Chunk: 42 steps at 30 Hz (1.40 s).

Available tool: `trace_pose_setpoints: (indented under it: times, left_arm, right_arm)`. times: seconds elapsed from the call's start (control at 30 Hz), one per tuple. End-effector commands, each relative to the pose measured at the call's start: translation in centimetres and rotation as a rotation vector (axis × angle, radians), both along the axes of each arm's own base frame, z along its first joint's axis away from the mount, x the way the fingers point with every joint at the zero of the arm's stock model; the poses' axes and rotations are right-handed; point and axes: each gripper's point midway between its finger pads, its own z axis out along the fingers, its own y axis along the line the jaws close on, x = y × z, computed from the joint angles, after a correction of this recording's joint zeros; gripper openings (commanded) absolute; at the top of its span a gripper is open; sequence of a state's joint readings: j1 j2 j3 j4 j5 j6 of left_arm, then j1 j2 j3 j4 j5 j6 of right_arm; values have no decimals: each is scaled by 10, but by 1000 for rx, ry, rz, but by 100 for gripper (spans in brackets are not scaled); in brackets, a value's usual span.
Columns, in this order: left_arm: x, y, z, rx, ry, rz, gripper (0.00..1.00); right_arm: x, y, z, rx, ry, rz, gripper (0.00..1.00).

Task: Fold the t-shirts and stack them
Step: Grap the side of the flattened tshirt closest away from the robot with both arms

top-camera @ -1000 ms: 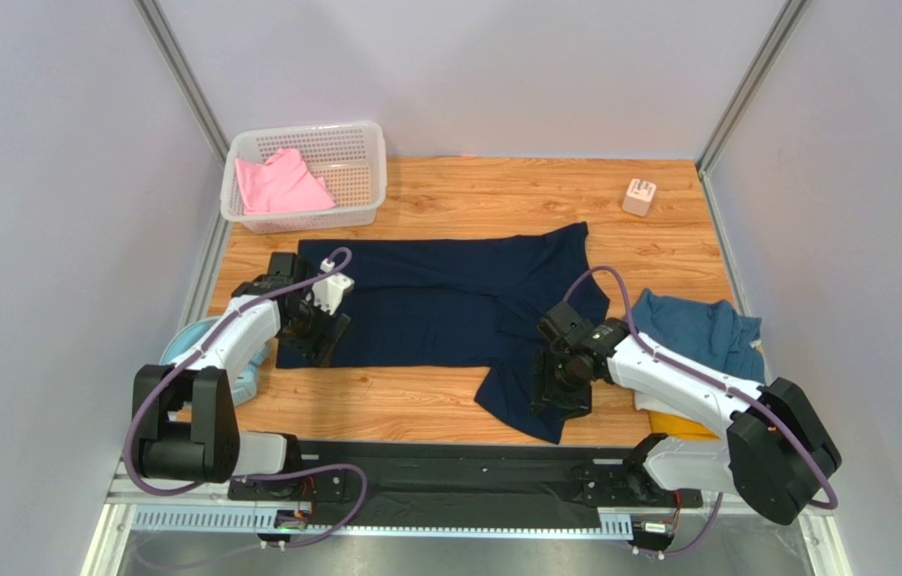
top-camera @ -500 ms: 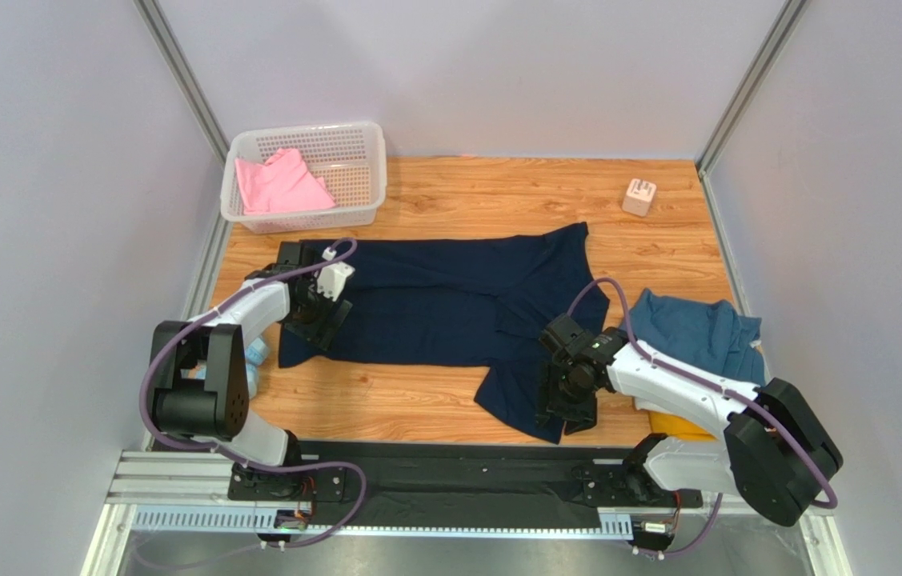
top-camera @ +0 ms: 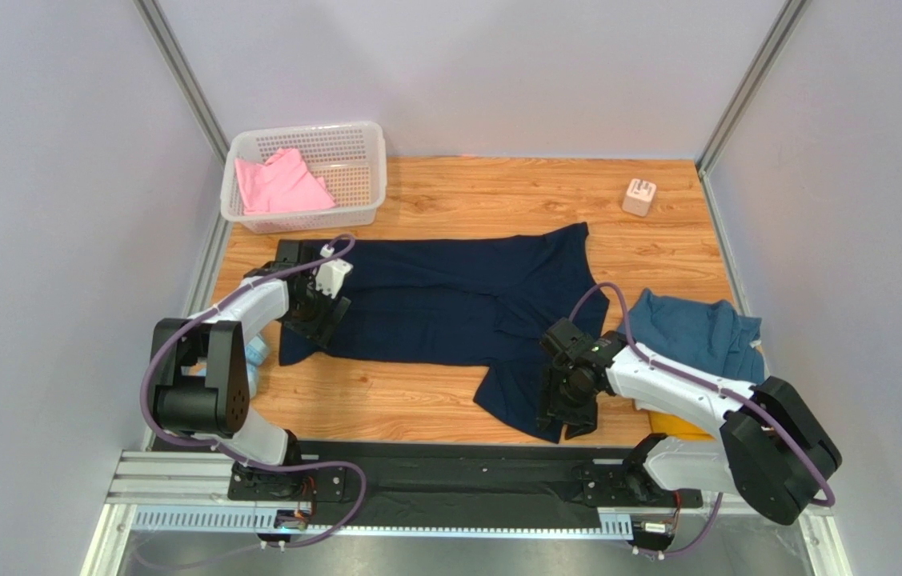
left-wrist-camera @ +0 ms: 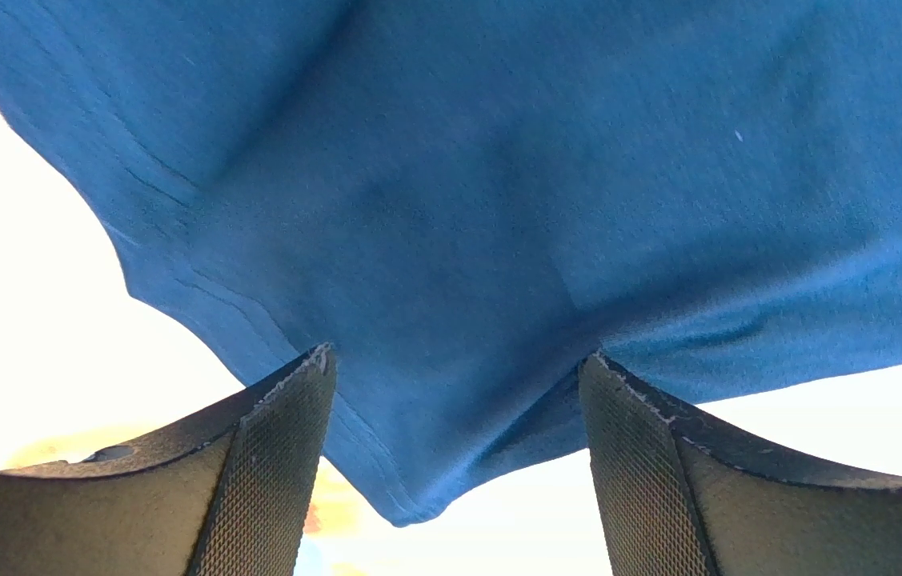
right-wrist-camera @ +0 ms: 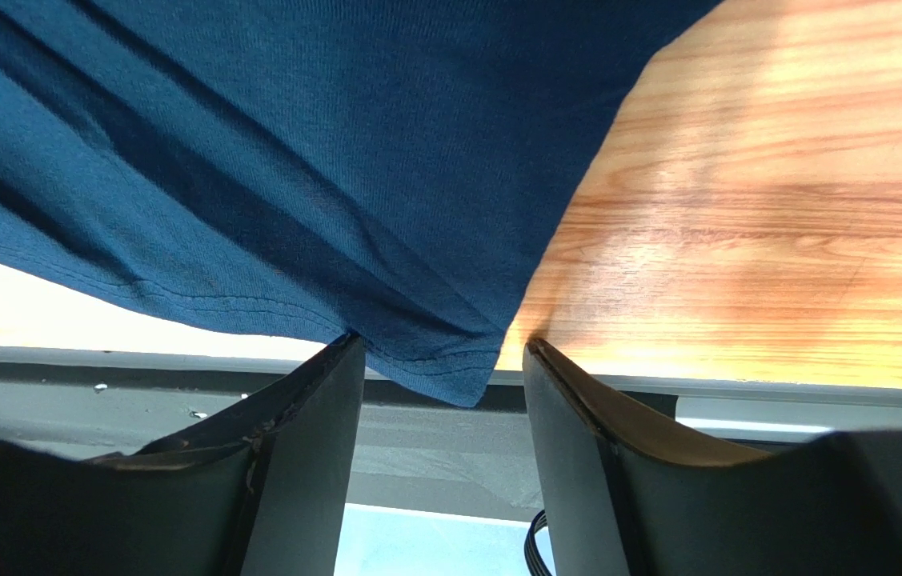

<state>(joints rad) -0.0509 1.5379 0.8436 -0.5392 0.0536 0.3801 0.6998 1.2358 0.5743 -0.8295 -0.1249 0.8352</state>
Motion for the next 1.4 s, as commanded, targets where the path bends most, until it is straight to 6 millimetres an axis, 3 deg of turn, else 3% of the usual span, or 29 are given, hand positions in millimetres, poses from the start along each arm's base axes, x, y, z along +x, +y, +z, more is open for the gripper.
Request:
trace_pose_setpoints:
  times: [0.0, 0.17, 0.43, 0.53, 0.67, 0.77, 0.93, 0.97, 1.23, 1.37]
  left_arm:
    - [-25, -6, 5, -42, 59, -45, 78]
    - [-36, -9, 8, -59, 86, -83, 68]
    - [-43, -12, -7, -75, 141, -81, 67]
    - [-42, -11, -13, -69, 147, -82, 66]
    - [-39, -11, -14, -68, 153, -82, 59]
    - [-35, -12, -9, -76, 135, -82, 42]
    - [-31, -14, 3, -86, 110, -77, 3]
    - [-32, -14, 4, -84, 111, -78, 0]
    - [-33, -14, 38, -86, 60, -102, 0]
    - [-39, -13, 55, -73, 45, -130, 0]
  right_arm:
    - [2, 5, -10, 20, -10, -26, 57]
    - [5, 7, -13, 18, -14, -23, 56]
    - [9, 15, -13, 39, -15, -26, 49]
    - [10, 15, -13, 41, -17, -26, 40]
    - [10, 14, -13, 38, -17, -29, 17]
    - [12, 14, -7, 38, -32, -31, 5]
    - [21, 12, 13, 30, -91, -28, 0]
    - [19, 9, 16, 16, -87, -26, 0]
    - [20, 4, 50, 32, -142, -28, 0]
    - [11, -1, 64, 38, -141, -32, 0]
